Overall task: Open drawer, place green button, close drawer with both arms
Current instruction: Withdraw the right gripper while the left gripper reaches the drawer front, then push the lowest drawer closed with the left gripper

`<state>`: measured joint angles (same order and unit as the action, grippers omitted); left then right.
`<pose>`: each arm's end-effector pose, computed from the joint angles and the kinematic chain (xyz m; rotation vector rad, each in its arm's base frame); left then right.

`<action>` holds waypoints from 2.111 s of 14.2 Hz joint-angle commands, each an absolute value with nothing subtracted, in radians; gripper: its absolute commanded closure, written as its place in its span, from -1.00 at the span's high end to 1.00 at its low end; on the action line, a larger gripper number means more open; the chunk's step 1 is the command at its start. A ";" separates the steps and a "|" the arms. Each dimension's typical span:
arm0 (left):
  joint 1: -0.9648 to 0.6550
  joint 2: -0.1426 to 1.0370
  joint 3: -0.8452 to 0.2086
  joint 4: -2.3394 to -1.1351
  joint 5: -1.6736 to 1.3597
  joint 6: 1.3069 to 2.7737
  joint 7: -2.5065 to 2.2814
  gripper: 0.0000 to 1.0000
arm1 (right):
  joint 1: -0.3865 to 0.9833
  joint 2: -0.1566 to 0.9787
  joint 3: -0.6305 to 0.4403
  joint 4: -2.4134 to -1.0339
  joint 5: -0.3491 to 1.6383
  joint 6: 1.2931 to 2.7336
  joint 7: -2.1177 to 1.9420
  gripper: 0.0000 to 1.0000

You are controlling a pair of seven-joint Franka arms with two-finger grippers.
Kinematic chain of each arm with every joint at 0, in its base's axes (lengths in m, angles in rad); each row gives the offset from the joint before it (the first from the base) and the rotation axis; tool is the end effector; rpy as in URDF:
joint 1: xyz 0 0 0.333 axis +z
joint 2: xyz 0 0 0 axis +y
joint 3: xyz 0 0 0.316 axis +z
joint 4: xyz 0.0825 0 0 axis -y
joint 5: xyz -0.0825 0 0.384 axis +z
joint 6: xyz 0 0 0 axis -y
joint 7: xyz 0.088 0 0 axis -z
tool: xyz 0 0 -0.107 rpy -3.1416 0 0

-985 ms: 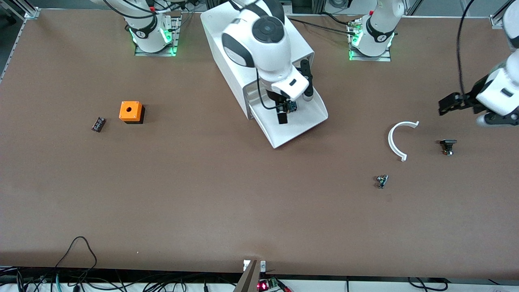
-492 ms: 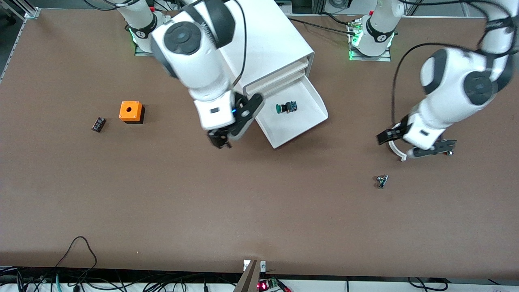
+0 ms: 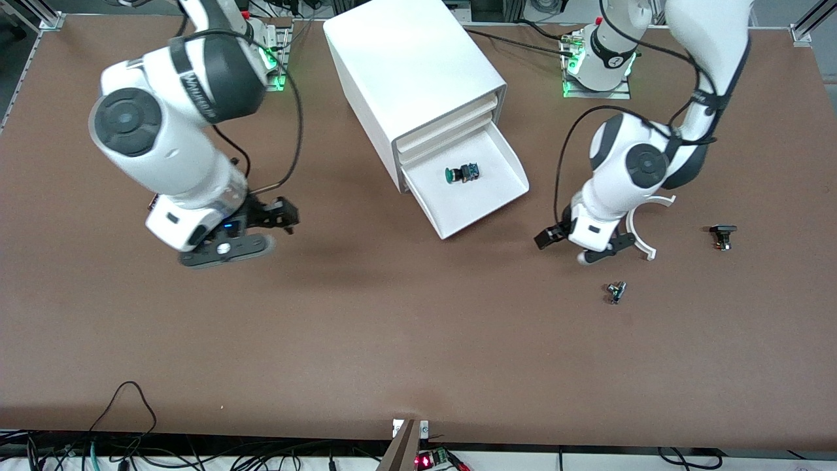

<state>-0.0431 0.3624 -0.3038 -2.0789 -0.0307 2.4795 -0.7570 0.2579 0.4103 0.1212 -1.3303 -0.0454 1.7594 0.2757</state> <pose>0.5589 -0.1979 0.2646 2.9292 0.6786 -0.0305 0.6420 0.2353 0.5025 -3.1272 -0.1580 -0.0304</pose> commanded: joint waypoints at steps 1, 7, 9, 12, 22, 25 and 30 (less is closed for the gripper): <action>-0.098 0.397 -0.296 -2.077 -0.044 2.505 -0.781 1.00 | 0.209 0.371 0.133 -1.373 -0.096 1.724 0.435 1.00; -0.176 0.388 -0.302 -2.132 -0.044 2.497 -0.765 1.00 | 0.026 0.227 0.137 -1.465 -0.101 1.692 0.422 1.00; -0.176 0.385 -0.319 -2.154 -0.044 2.496 -0.765 1.00 | -0.024 0.201 0.137 -1.488 -0.103 1.690 0.350 1.00; -0.176 0.368 -0.347 -2.172 -0.044 2.493 -0.764 1.00 | -0.058 0.161 0.109 -1.517 -0.095 1.690 0.256 1.00; -0.176 0.324 -0.557 -2.214 -0.044 2.434 -0.764 1.00 | 0.034 0.143 -0.060 -1.535 -0.091 1.628 0.038 1.00; -0.176 0.322 -0.566 -2.215 -0.043 2.405 -0.764 1.00 | 0.031 0.143 -0.058 -1.535 -0.091 1.614 0.035 1.00; 0.016 0.151 -0.548 -2.155 -0.043 2.402 -0.764 1.00 | 0.031 -0.018 -0.067 -1.776 -0.089 1.759 0.040 1.00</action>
